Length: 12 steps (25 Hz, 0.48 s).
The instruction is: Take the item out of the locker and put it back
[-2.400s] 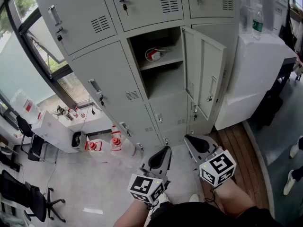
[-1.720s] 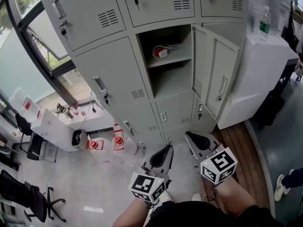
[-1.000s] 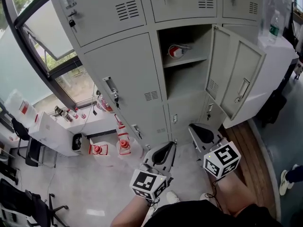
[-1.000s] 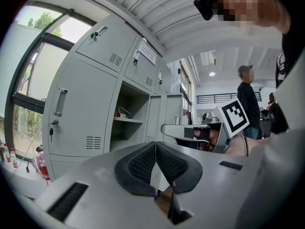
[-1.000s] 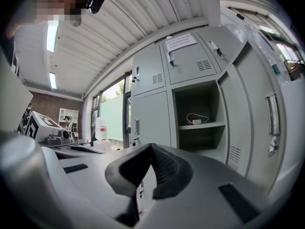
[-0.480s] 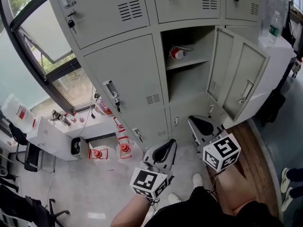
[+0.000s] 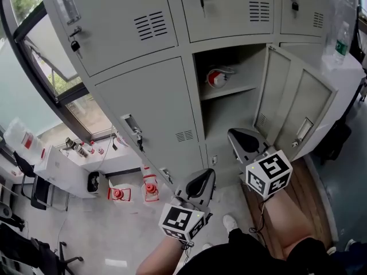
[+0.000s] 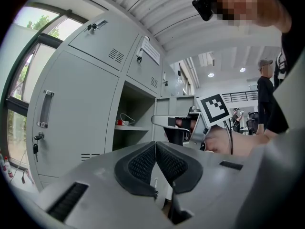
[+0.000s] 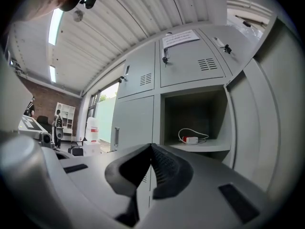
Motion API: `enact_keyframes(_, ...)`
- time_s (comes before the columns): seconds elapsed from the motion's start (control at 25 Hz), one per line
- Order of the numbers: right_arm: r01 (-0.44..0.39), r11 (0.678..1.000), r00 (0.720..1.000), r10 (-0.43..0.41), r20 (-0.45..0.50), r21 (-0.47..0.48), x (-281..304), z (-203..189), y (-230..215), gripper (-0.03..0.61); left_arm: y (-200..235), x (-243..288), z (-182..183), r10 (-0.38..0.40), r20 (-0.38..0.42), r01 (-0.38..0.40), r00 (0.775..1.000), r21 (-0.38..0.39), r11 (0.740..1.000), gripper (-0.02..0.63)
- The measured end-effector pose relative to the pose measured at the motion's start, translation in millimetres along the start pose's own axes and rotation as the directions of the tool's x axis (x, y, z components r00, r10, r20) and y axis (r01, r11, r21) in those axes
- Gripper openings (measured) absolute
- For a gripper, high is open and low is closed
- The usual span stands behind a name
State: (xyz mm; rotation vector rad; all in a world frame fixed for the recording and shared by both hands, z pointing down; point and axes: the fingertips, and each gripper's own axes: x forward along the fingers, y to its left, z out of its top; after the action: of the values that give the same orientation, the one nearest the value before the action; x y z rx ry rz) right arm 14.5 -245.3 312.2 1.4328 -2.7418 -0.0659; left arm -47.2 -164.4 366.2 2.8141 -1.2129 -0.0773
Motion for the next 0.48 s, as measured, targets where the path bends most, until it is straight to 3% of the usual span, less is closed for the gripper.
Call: enact_keyframes(0.48,0.011,1.0,1.0,-0.011,-0.011,0.0,70,15,-74,0.054,23,62,5,0.004,0.001,-0.004,1.0,0.005,1.0,0.017)
